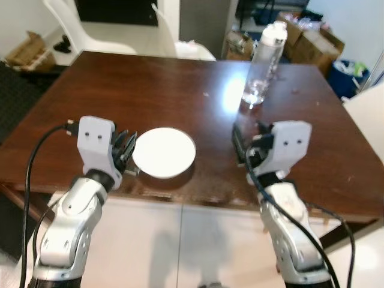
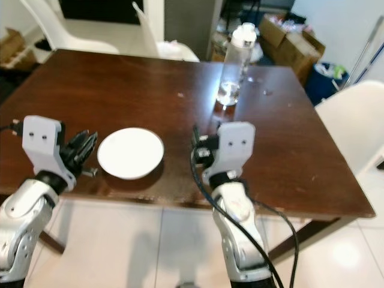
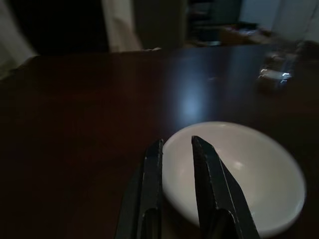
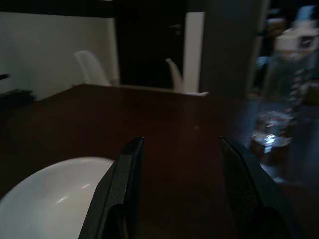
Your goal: Setting the table
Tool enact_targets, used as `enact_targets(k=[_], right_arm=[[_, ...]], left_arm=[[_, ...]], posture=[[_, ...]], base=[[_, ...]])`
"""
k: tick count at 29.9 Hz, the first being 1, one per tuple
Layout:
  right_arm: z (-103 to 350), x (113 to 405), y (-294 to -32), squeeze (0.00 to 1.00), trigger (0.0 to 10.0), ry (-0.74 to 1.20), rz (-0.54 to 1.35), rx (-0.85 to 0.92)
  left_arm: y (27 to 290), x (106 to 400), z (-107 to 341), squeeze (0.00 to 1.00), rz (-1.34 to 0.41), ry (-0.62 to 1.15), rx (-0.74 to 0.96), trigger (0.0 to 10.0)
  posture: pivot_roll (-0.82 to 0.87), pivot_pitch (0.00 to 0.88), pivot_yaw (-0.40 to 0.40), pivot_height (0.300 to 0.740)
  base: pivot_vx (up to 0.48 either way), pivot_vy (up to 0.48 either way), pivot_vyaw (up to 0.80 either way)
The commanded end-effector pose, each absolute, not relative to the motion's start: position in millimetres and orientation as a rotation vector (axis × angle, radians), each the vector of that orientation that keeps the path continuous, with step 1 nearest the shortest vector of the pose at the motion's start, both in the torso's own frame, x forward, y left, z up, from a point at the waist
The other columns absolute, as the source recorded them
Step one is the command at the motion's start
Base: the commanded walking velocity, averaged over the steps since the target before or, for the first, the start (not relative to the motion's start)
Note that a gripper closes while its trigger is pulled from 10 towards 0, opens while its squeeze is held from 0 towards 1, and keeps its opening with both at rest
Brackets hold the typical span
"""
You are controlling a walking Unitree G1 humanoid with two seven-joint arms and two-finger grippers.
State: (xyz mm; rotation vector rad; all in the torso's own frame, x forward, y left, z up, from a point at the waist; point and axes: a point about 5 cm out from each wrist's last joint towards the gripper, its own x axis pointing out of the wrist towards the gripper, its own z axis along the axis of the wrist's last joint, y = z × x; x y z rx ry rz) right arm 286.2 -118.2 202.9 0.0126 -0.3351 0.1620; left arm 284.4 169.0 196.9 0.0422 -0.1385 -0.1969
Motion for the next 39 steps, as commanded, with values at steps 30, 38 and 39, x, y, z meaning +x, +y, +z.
enact_targets(k=[30,38,39], right_arm=[[197.3,287.9,-123.3,0.00,10.0,-0.292,0.137,0.037],[196.5,287.7,-124.0,0.00,10.0,-0.286,0.136,0.035],[196.5,287.7,-124.0,0.00,10.0,-0.285,0.136,0.035]], left_arm=[[167.7,283.2,189.8,0.00,-0.195,-0.118,0.047,10.0],[168.3,282.3,184.8,0.00,-0.191,-0.102,0.050,10.0],[168.3,282.3,184.8,0.00,-0.191,-0.102,0.050,10.0]], posture=[[-0.03,0.051,0.051,0.740],[-0.03,0.054,0.051,0.740],[-0.03,0.054,0.051,0.740]], base=[[-0.035,0.000,-0.45],[0.000,0.000,-0.80],[0.000,0.000,-0.80]])
